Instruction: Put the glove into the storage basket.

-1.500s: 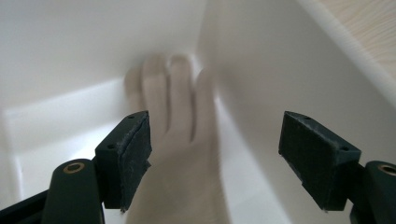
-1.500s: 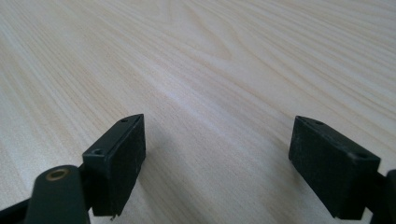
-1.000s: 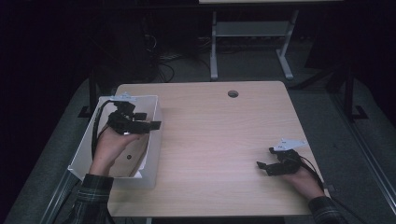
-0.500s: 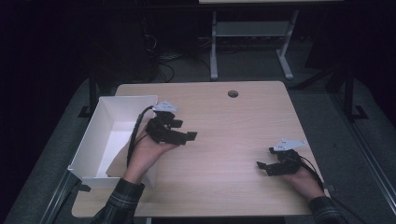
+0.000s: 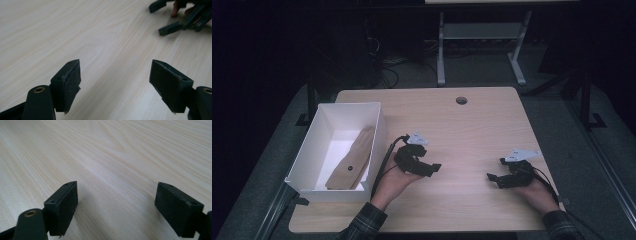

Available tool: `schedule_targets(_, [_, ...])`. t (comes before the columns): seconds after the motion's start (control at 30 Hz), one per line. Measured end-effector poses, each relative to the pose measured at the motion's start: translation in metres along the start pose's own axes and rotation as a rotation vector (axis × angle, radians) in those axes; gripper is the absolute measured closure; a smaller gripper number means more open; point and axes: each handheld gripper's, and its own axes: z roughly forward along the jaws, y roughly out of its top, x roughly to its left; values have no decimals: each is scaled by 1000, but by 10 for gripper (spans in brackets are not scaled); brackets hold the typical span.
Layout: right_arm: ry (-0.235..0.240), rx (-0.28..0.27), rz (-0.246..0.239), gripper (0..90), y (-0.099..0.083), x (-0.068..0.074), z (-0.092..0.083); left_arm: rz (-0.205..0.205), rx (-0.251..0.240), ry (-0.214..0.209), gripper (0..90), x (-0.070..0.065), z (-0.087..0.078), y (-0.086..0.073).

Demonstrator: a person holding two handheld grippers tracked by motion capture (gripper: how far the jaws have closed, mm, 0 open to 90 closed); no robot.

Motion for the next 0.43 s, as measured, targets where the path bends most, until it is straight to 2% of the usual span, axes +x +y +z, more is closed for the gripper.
schedule_targets(0.23, [0, 0, 0, 183, 0, 0, 0, 20, 30, 17, 246, 0, 23, -21])
schedule_targets(0.43, [-1, 0, 0, 181, 0, 0, 0, 45, 83, 29, 246, 0, 38, -32])
